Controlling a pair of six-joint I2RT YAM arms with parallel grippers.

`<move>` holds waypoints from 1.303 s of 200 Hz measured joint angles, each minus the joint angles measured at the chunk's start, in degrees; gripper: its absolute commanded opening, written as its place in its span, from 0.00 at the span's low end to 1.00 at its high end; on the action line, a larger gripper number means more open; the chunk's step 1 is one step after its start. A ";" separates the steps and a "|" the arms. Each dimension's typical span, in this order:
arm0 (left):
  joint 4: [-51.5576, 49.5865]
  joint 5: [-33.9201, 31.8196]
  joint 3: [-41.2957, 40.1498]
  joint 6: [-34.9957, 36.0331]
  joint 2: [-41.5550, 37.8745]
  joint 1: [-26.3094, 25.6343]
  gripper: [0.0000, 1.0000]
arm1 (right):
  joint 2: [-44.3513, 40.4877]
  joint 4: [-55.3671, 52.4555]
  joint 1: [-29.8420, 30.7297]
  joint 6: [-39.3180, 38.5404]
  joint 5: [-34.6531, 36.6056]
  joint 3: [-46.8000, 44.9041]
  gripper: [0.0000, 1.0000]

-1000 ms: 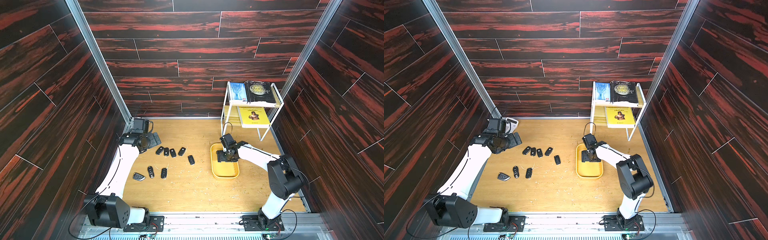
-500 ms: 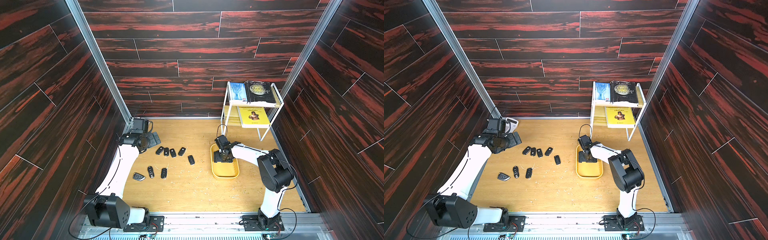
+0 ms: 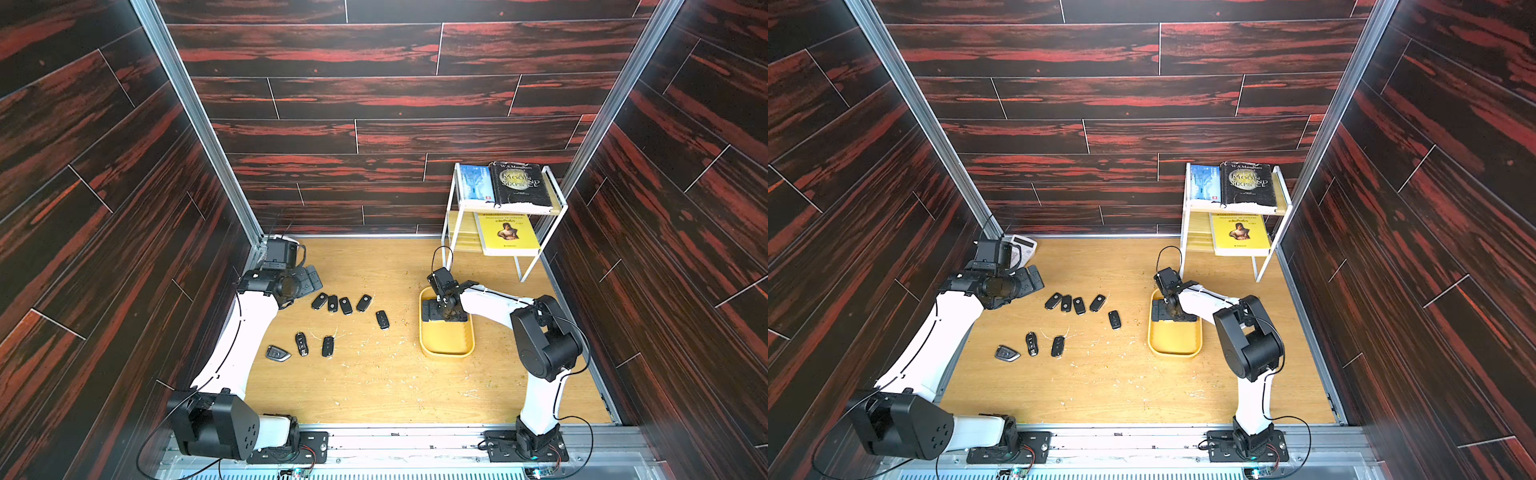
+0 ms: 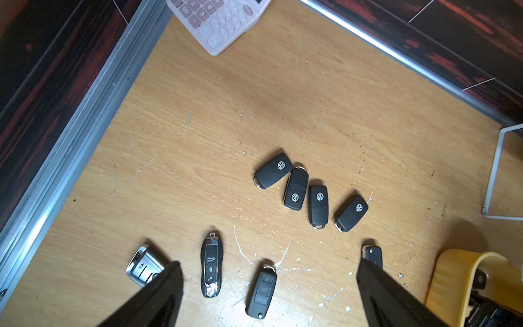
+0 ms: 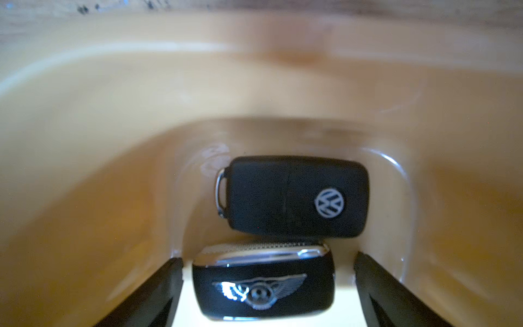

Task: Place the car key into the storage box
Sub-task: Place the car key in the storage box, then pick up the car key from the center of the board.

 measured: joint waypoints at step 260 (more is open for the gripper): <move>-9.92 1.97 19.87 13.46 36.63 1.03 0.66 | -34.69 -4.72 1.62 -10.91 -31.19 2.47 0.99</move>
